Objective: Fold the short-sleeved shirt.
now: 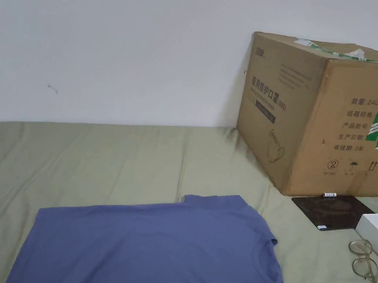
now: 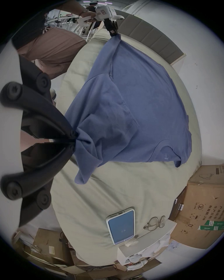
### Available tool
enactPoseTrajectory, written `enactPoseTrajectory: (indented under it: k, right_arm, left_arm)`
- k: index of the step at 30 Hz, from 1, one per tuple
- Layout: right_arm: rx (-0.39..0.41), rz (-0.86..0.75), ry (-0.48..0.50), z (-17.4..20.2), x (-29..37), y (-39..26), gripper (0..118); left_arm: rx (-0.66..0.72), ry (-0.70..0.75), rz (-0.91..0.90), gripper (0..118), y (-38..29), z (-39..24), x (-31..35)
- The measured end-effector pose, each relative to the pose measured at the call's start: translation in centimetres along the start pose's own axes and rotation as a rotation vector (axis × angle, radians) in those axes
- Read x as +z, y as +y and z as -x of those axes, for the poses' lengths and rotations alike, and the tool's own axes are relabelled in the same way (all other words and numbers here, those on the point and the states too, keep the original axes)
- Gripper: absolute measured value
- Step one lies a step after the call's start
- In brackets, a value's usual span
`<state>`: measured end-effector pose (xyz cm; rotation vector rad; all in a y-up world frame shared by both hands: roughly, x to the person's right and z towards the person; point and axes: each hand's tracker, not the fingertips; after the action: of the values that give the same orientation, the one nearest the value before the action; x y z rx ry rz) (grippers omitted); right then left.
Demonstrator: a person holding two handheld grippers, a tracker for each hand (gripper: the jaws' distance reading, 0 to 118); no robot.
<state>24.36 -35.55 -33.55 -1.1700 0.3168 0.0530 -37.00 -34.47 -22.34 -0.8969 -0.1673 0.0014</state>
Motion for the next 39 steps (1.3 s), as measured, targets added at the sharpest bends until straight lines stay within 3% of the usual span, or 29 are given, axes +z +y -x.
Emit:
enactPoseTrajectory:
  k: [1, 2, 3, 4, 9, 12, 15, 16, 17, 18, 19, 21, 24, 27, 29, 30, 31, 33, 34, 37, 39]
  right_arm:
    - [-0.025, 0.007, 0.003, 0.0, 0.1, 0.3, 14]
    - [-0.076, 0.013, 0.025, -0.1, 0.3, 0.4, 46]
    - [-0.117, 0.011, 0.038, -0.1, 0.6, 0.5, 97]
    - [-0.142, 0.015, 0.040, 0.0, 1.0, 0.6, 114]
    - [-0.138, -0.081, 0.054, 1.5, 5.0, 1.8, 115]
    - [-0.108, -0.257, 0.051, 3.7, 8.0, 2.6, 112]
    - [-0.119, -0.505, 0.139, 6.2, 11.2, 2.5, 105]
    - [-0.146, -0.625, 0.134, 7.2, 12.3, 2.1, 87]
    - [-0.149, -0.697, 0.124, 8.2, 13.0, 1.9, 56]
    - [-0.159, -0.736, 0.110, 8.9, 13.4, 1.9, 20]
    - [-0.160, -0.778, 0.118, 9.4, 13.8, 1.7, 9]
    - [-0.158, -0.816, 0.193, 10.4, 14.4, 1.6, 0]
    - [-0.136, -0.800, 0.223, 11.4, 14.6, 1.5, 0]
    - [-0.013, -0.767, 0.179, 12.4, 14.2, 1.2, 0]
    - [0.028, -0.722, 0.148, 12.9, 13.4, 0.8, 0]
    - [0.028, -0.711, 0.149, 13.0, 13.1, 0.6, 0]
    - [0.027, -0.692, 0.160, 12.9, 12.8, 0.3, 0]
    - [0.019, -0.642, 0.176, 12.7, 12.2, 0.1, 0]
    - [0.013, -0.630, 0.173, 12.6, 12.0, 0.0, 0]
    - [0.003, -0.621, 0.169, 12.3, 12.1, -0.3, 0]
    - [0.008, -0.631, 0.155, 12.3, 12.6, -0.3, 0]
  left_arm:
    - [0.047, -0.012, -0.002, 32, 0.0, 0.3, 0.2]
    - [0.083, -0.019, -0.007, 58, 0.2, 0.5, 0.5]
    - [0.096, -0.022, -0.017, 99, 0.3, 0.6, 0.9]
    - [0.109, -0.028, -0.025, 118, 0.4, 0.6, 1.4]
    - [0.191, -0.055, -0.137, 114, 1.7, 0.6, 4.7]
    - [0.215, -0.070, -0.238, 113, 4.3, -2.6, 7.5]
    - [0.243, -0.058, -0.418, 106, 5.6, -5.8, 10.8]
    - [0.234, -0.037, -0.500, 92, 5.6, -5.9, 11.5]
    - [0.211, -0.017, -0.557, 67, 5.9, -7.0, 12.6]
    - [0.187, 0.031, -0.598, 23, 6.1, -8.1, 13.4]
    - [0.155, 0.107, -0.621, 0, 6.4, -9.5, 14.0]
    - [0.119, 0.157, -0.632, 1, 6.1, -8.8, 14.0]
    - [0.167, 0.122, -0.526, 1, 6.9, -8.4, 14.0]
    - [0.285, -0.002, -0.172, 1, 7.3, -4.6, 10.8]
    - [0.349, -0.030, -0.069, 1, 5.9, -2.9, 8.0]
    - [0.362, -0.043, -0.066, 13, 5.0, -2.2, 7.0]
    - [0.391, -0.062, -0.080, 38, 3.9, -1.4, 6.1]
    - [0.482, -0.084, -0.073, 106, 2.2, 0.2, 4.4]
    - [0.544, -0.061, -0.042, 115, 1.5, 0.9, 3.3]
    - [0.644, 0.001, -0.056, 115, 0.1, 2.7, 1.0]
    - [0.619, 0.079, 0.008, 115, -0.2, 2.9, -0.8]
